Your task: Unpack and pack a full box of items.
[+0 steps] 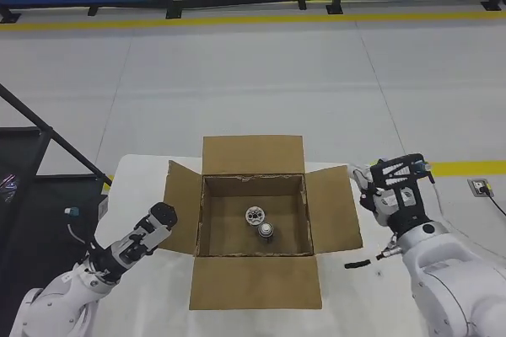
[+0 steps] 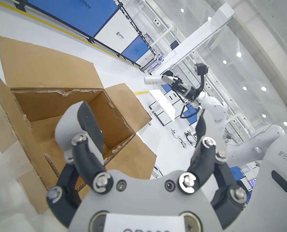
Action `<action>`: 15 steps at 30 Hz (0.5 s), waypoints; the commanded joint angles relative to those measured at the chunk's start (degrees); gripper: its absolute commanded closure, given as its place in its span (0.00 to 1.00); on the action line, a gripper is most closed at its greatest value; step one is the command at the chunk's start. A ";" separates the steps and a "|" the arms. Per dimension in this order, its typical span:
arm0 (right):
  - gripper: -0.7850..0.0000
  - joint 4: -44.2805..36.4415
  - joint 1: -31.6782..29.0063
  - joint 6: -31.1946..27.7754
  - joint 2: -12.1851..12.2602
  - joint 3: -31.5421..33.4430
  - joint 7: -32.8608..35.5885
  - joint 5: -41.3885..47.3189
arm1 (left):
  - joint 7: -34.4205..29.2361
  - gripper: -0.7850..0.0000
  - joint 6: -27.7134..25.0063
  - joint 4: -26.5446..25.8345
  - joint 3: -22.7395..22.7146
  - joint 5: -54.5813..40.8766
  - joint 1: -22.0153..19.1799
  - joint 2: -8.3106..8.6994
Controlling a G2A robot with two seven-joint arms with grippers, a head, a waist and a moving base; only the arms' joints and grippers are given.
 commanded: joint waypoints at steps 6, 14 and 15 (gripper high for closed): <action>1.00 13.86 -2.36 -1.82 0.58 8.13 -0.52 1.72 | -0.01 0.00 0.02 0.01 0.02 -0.01 0.00 0.00; 1.00 29.65 0.24 -6.48 0.96 8.39 -1.59 5.06 | -0.01 0.00 0.02 0.01 0.02 -0.01 0.00 0.00; 1.00 31.04 0.63 -6.94 1.01 8.34 -1.66 5.38 | -0.01 0.00 0.02 0.01 0.02 -0.01 0.00 0.00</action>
